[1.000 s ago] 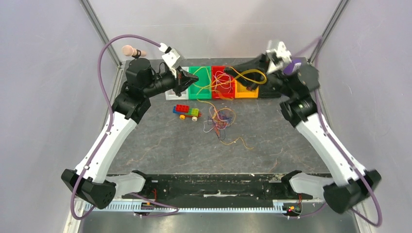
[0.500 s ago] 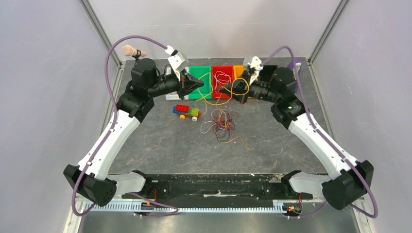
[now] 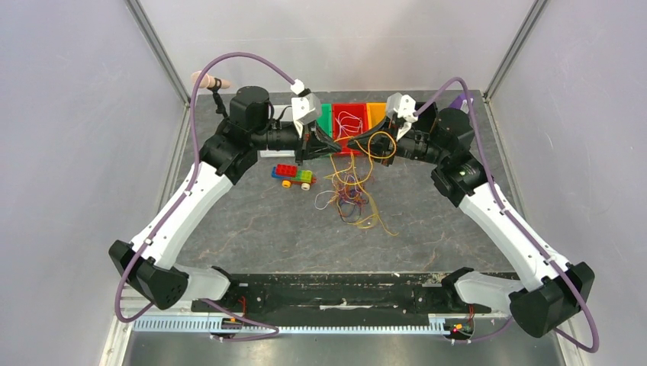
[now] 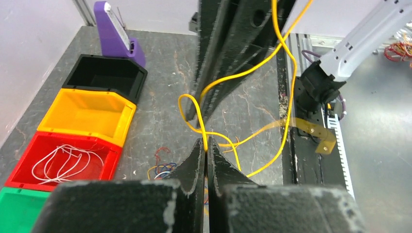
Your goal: Untangle the cables
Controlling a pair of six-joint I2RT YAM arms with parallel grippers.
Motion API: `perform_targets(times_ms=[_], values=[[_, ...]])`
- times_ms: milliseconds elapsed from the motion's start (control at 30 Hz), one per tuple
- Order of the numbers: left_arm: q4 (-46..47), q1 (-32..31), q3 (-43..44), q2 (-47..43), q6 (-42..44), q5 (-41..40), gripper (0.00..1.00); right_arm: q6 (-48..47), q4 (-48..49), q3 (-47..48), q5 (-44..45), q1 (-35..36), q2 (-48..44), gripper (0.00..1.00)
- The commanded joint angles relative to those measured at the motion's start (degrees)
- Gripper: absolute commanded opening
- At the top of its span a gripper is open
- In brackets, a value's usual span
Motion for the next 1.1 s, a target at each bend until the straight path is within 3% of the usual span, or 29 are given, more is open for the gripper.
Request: perform_targets(times_ms=[0,67,167,267,467,633,767,900,1000,1067], values=[[-4.2,-0.3,2.6,-0.2,5.3,3.9,0.02,-8.1,-4.0,2.7,4.9,0.0,-1.7,0.11],[-4.2,-0.2,1.9,-0.4,5.3,4.5,0.02,-9.4,-4.8,2.3,5.8,0.0,-2.2,0.14],[-5.1,-0.4,2.2,0.2,5.2,5.4,0.02,-10.1,-5.0,2.1,5.7,0.0,-2.2,0.27],[-6.7,-0.5,3.8,1.7,5.6,6.2,0.02,-10.2,-4.9,2.1,3.7,0.0,-2.1,0.47],[-9.4,-1.2,6.5,3.7,7.8,8.4,0.02,-10.4,-4.4,2.4,1.6,0.0,-1.0,0.54],[-15.8,-1.7,10.2,6.7,11.9,11.7,0.02,-13.1,-5.0,2.8,-2.8,0.1,-1.0,0.48],[-19.4,-1.7,13.5,8.9,14.2,13.6,0.02,-15.9,-9.1,4.2,-5.8,0.1,-0.1,0.31],[-19.8,-1.9,14.4,8.6,14.9,14.0,0.02,-19.2,-13.5,5.6,-6.3,0.1,1.0,0.35],[-22.2,-2.8,15.4,8.8,16.8,14.2,0.02,-18.8,-13.0,5.6,-8.3,0.2,1.2,0.30],[-22.8,-3.0,15.5,8.7,17.3,13.9,0.02,-18.5,-13.1,5.7,-8.8,0.4,1.3,0.13]])
